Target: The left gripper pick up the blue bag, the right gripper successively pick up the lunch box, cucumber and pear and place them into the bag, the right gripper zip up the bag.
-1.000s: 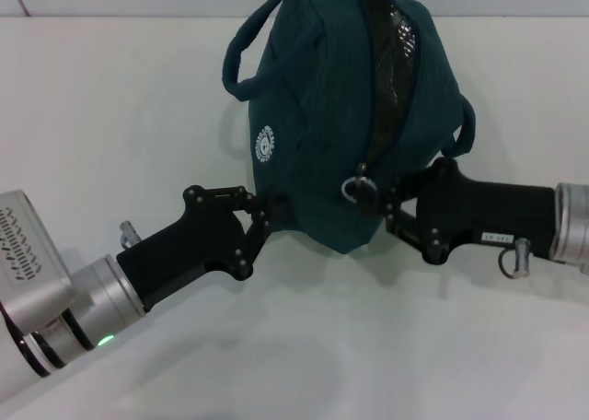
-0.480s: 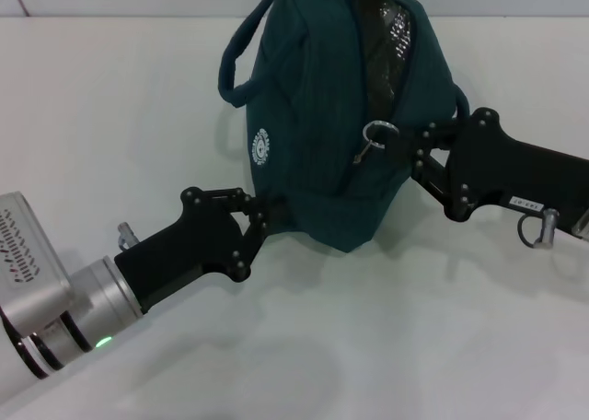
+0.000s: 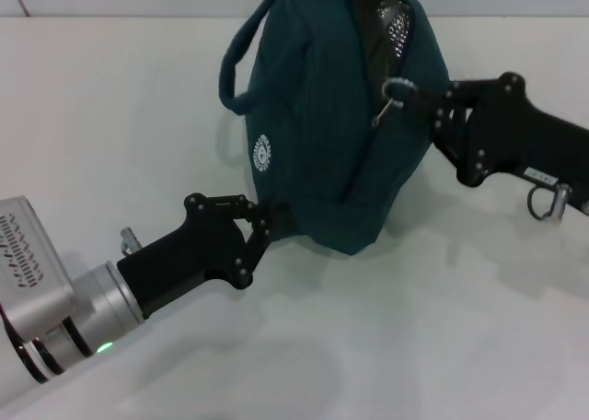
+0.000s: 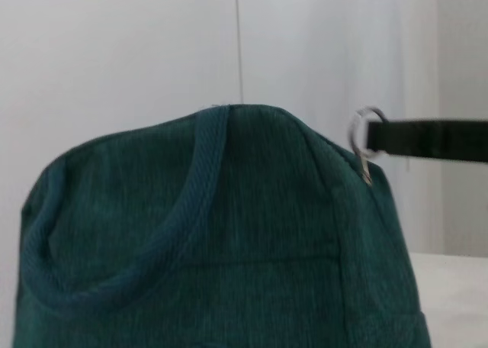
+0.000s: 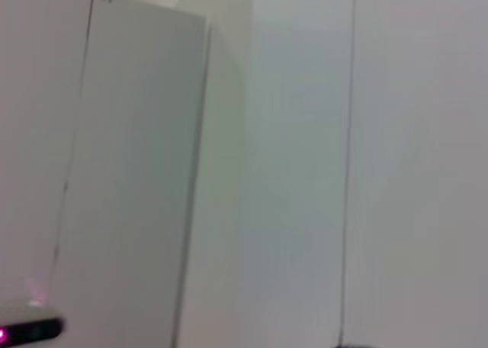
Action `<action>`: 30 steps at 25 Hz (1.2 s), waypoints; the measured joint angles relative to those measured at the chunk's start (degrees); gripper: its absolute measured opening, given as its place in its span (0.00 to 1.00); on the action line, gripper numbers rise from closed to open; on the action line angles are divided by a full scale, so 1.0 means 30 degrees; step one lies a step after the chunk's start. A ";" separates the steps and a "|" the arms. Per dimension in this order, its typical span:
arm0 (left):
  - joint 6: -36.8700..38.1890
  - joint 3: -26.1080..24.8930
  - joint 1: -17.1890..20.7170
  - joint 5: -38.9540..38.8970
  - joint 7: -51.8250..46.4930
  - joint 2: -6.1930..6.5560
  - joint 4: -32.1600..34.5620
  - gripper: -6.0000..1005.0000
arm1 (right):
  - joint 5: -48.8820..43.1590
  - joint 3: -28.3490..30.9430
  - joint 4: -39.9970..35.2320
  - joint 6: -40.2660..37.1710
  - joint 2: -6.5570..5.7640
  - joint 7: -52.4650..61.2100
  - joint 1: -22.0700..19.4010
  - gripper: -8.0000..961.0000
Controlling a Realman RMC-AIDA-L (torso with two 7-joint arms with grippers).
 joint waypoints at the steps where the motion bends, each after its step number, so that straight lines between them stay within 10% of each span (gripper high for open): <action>1: -0.0001 0.0010 0.0000 0.0159 0.0006 0.0011 0.0028 0.06 | 0.0243 -0.0028 0.0059 -0.0010 0.0017 -0.0226 0.0020 0.03; 30: 0.2742 -0.0114 0.1175 0.0147 0.0110 -0.0003 0.0554 0.17 | 0.5750 -0.3346 0.0141 0.0972 0.0058 -0.4687 0.0156 0.03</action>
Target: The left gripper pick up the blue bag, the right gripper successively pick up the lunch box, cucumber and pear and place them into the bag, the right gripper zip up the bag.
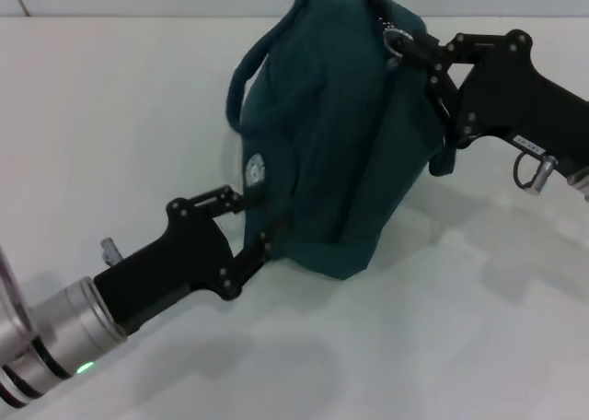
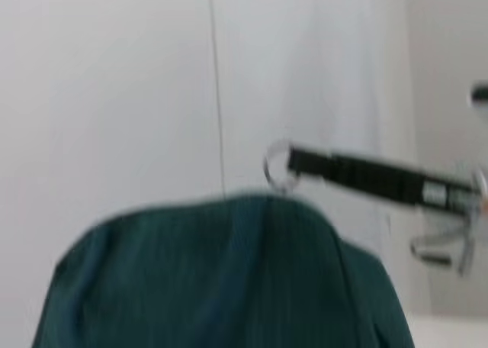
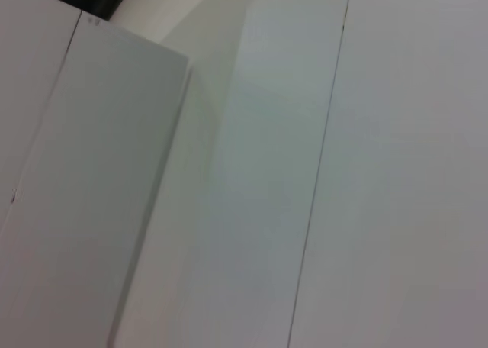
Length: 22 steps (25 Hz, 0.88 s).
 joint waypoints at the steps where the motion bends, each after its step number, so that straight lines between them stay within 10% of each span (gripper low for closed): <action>1: 0.0281 0.0000 -0.0091 -0.0272 -0.0170 -0.0003 -0.0145 0.18 | 0.0002 -0.0032 -0.0002 0.0025 -0.0001 -0.0042 0.0014 0.03; 18: 0.0495 -0.0047 -0.2084 -0.3262 -0.3902 -0.0043 -0.1614 0.87 | 0.0003 -0.0359 -0.0041 0.0269 -0.0001 -0.0695 0.0340 0.03; 22: 0.0276 -0.0029 -0.2085 -0.3516 -0.4248 -0.0034 -0.1614 0.87 | 0.0002 -0.0479 -0.0037 0.0267 -0.0001 -0.0881 0.0340 0.03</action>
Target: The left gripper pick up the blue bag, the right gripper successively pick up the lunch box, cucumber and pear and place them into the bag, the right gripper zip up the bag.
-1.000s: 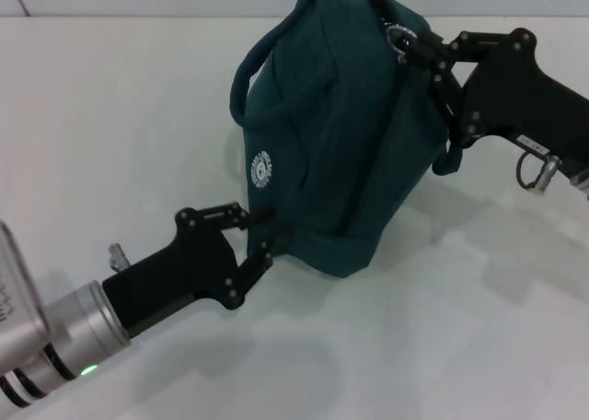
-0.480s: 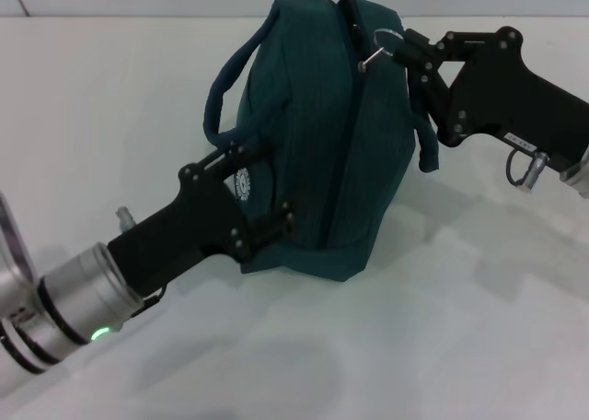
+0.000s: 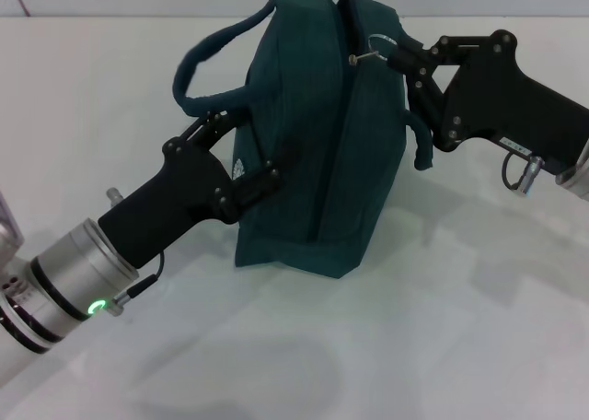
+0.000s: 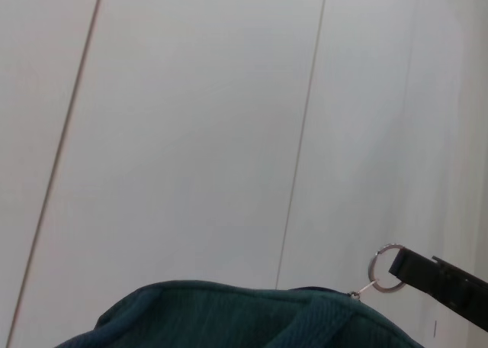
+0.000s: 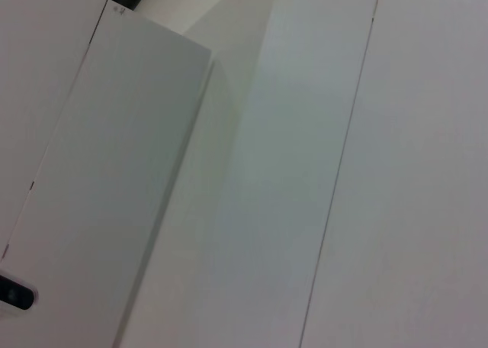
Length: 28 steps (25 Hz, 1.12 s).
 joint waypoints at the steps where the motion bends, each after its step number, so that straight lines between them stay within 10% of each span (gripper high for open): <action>1: -0.0030 0.0034 0.0000 0.0020 -0.0011 0.0003 0.0006 0.87 | 0.0000 -0.0005 0.0002 0.0000 0.0000 -0.0005 0.0000 0.03; 5: -0.0074 0.0152 0.0001 0.0126 0.0113 0.0055 0.0016 0.88 | 0.0000 -0.0011 0.0031 -0.0032 0.0000 -0.0013 -0.0002 0.03; 28: 0.1883 0.0236 0.1831 0.3056 0.2467 0.0249 0.2680 0.06 | 0.2063 -0.2845 -0.0018 -0.0844 0.0001 0.0197 0.0176 0.03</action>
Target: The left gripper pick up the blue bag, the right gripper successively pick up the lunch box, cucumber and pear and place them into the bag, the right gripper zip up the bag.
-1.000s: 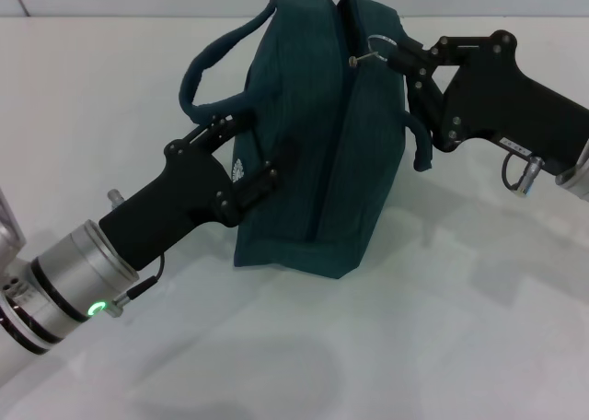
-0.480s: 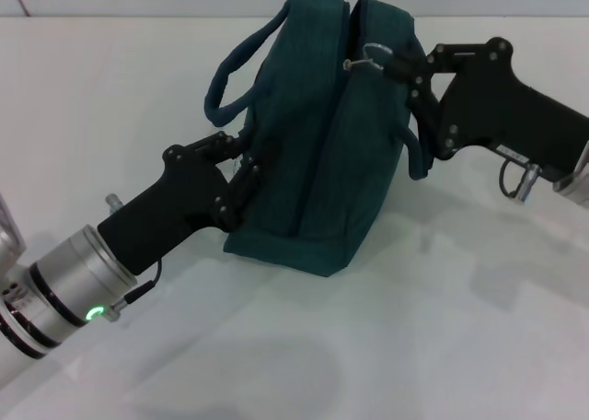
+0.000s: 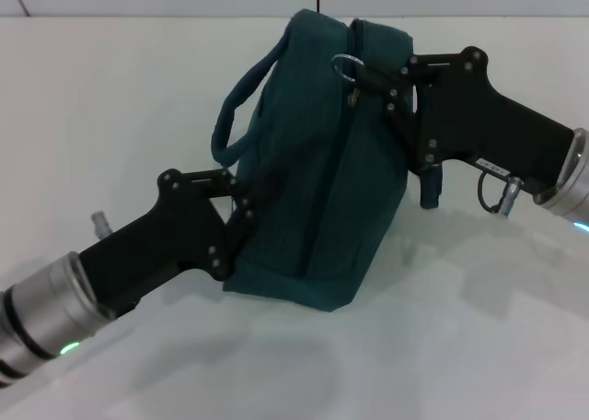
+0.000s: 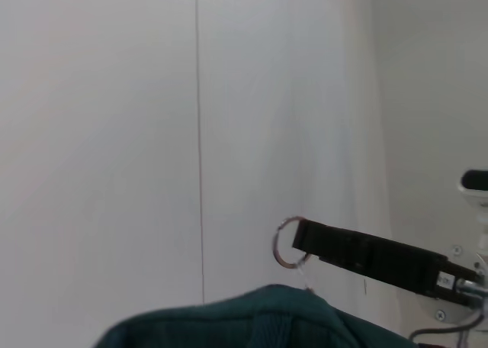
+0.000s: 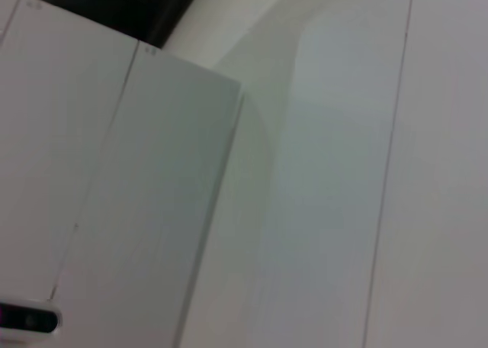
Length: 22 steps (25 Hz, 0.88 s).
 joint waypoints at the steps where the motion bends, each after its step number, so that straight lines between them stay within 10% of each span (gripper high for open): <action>1: 0.0138 0.0001 0.0092 0.0004 0.0215 0.0021 0.0031 0.06 | 0.0245 -0.0117 -0.0009 -0.0079 -0.0002 0.0023 -0.0003 0.03; 22: 0.0089 -0.0029 0.1187 0.0690 0.0546 0.0584 0.0974 0.09 | 0.3966 -0.0272 0.1314 0.1801 0.0000 -0.0241 -0.0130 0.03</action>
